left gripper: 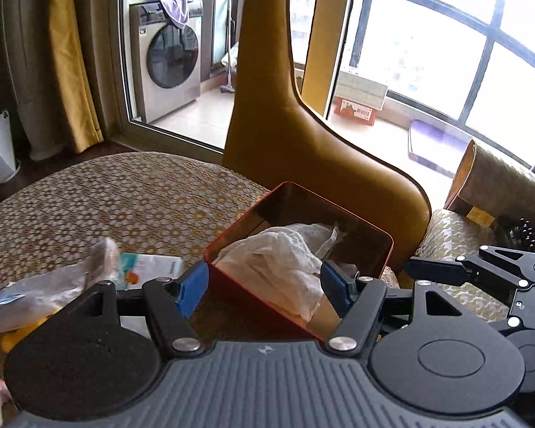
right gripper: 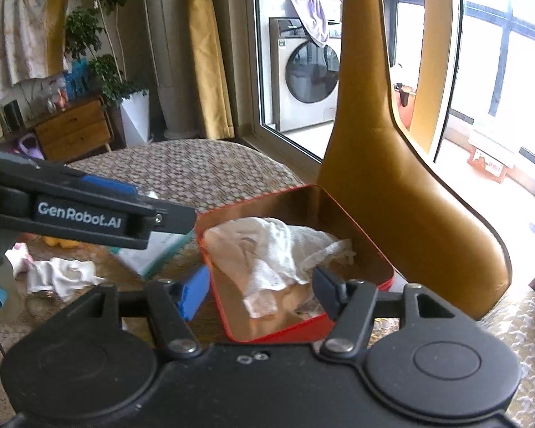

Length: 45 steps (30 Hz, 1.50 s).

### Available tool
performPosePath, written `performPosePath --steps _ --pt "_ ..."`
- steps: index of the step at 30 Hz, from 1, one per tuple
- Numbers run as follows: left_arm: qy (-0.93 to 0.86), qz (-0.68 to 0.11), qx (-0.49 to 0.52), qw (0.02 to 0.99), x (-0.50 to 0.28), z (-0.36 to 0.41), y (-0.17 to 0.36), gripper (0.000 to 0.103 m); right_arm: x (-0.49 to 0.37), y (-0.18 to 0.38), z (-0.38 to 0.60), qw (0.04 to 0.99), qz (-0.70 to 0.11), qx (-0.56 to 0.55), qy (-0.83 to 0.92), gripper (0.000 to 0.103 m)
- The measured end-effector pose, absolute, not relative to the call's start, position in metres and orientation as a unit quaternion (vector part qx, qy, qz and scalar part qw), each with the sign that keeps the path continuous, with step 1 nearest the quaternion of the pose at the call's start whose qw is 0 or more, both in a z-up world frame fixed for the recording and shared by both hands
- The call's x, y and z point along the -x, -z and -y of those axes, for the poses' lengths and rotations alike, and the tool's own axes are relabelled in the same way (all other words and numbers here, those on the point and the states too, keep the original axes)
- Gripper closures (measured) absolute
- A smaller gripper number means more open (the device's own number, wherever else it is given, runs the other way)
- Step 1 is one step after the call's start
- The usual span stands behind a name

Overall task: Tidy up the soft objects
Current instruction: 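Open both grippers to release the cloth and tea bag in the tin, then withdraw both tools from the tin back over the table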

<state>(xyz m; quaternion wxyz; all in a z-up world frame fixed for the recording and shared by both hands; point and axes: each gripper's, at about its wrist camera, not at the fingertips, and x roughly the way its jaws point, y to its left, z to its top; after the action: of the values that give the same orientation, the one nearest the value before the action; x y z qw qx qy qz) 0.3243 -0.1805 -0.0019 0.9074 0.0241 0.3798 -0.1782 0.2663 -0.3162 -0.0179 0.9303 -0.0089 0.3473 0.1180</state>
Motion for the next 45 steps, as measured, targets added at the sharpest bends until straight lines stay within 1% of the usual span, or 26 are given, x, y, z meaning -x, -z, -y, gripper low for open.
performPosePath --steps 2,7,14,17,23,25,26,34,36,43,44,45 --pt "0.176 -0.375 -0.025 0.910 -0.315 0.172 -0.003 0.034 -0.260 0.014 0.311 0.932 -0.342 0.004 -0.122 0.034" --pt "0.170 -0.363 -0.019 0.916 -0.292 0.150 -0.010 0.034 -0.241 0.008 0.297 0.932 -0.334 -0.008 -0.137 0.033" --pt "0.162 -0.353 -0.017 0.921 -0.262 0.119 -0.013 0.034 -0.215 0.001 0.275 0.937 -0.312 -0.015 -0.156 0.024" --pt "0.158 -0.349 -0.016 0.924 -0.249 0.104 -0.014 0.027 -0.204 -0.002 0.263 0.939 -0.303 -0.010 -0.164 0.022" --pt "0.155 -0.347 -0.010 0.925 -0.227 0.074 -0.015 0.027 -0.185 -0.007 0.244 0.941 -0.285 -0.016 -0.182 0.016" --pt "0.151 -0.346 -0.011 0.926 -0.220 0.063 -0.014 0.025 -0.181 -0.007 0.237 0.941 -0.283 -0.017 -0.186 0.014" --pt "0.149 -0.345 -0.011 0.926 -0.217 0.058 -0.013 0.022 -0.179 -0.006 0.234 0.940 -0.282 -0.017 -0.190 0.013" --pt "0.127 -0.343 -0.018 0.931 -0.195 0.019 -0.002 0.020 -0.171 0.008 0.211 0.933 -0.296 -0.023 -0.203 0.011" --pt "0.125 -0.344 -0.018 0.931 -0.192 0.012 0.001 0.019 -0.170 0.011 0.206 0.930 -0.301 -0.026 -0.208 0.010" --pt "0.121 -0.352 -0.001 0.928 -0.184 -0.013 0.020 0.018 -0.167 0.017 0.192 0.925 -0.309 -0.035 -0.218 0.007" --pt "0.120 -0.354 0.001 0.928 -0.184 -0.016 0.023 0.018 -0.167 0.019 0.190 0.925 -0.309 -0.033 -0.219 0.006" --pt "0.120 -0.357 0.004 0.927 -0.184 -0.018 0.026 0.015 -0.168 0.021 0.188 0.924 -0.311 -0.031 -0.220 0.006"
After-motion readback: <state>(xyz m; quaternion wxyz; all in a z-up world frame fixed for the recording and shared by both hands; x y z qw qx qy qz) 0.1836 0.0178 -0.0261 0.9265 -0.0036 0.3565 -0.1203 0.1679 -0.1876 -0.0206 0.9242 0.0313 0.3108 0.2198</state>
